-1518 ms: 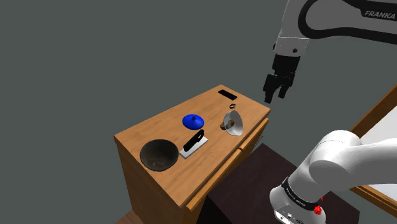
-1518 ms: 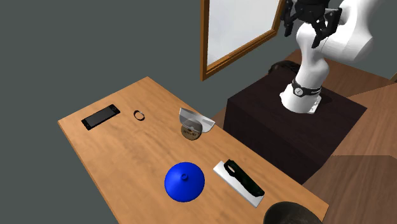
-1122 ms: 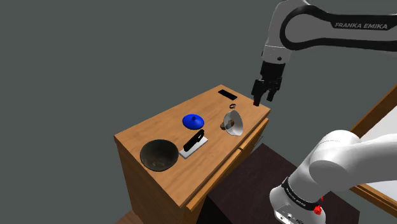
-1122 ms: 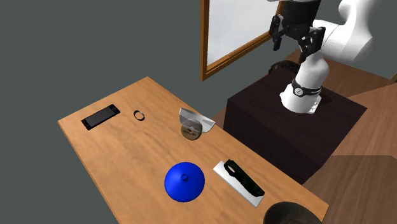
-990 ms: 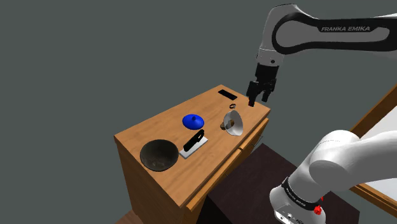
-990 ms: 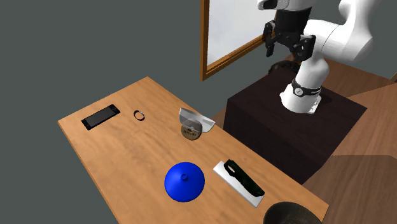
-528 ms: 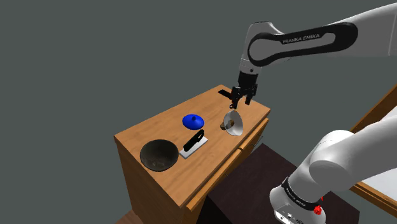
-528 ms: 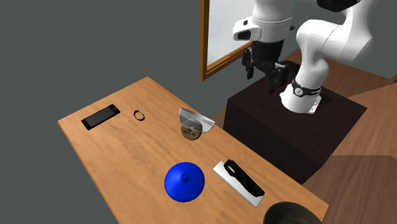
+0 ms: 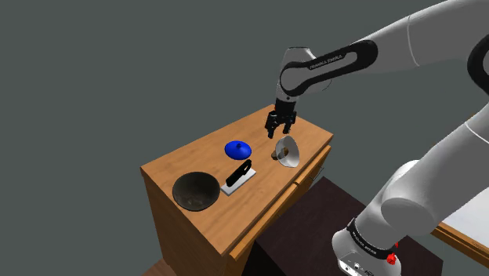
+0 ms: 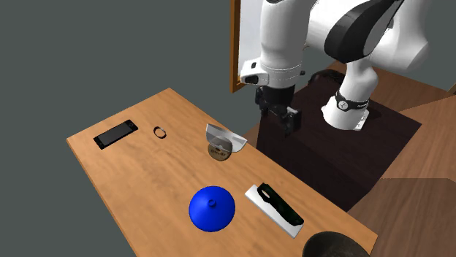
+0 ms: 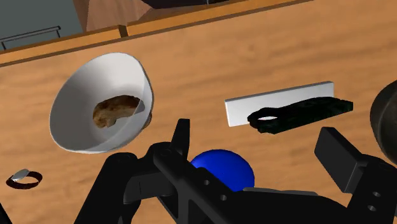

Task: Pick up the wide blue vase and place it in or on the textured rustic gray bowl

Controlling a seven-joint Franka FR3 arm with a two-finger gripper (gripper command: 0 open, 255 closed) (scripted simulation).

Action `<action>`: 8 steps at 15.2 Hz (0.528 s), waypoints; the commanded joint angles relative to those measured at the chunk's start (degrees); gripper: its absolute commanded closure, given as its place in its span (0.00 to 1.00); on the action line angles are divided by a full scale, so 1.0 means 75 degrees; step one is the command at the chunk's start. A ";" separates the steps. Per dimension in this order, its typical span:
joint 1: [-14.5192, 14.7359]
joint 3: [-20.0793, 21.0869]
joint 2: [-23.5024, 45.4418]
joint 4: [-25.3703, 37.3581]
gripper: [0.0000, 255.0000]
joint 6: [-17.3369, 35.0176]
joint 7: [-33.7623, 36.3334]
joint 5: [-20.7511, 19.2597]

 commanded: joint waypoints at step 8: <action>-0.0038 -0.0004 0.2747 0.1772 0.00 0.1224 -0.0421 0.0461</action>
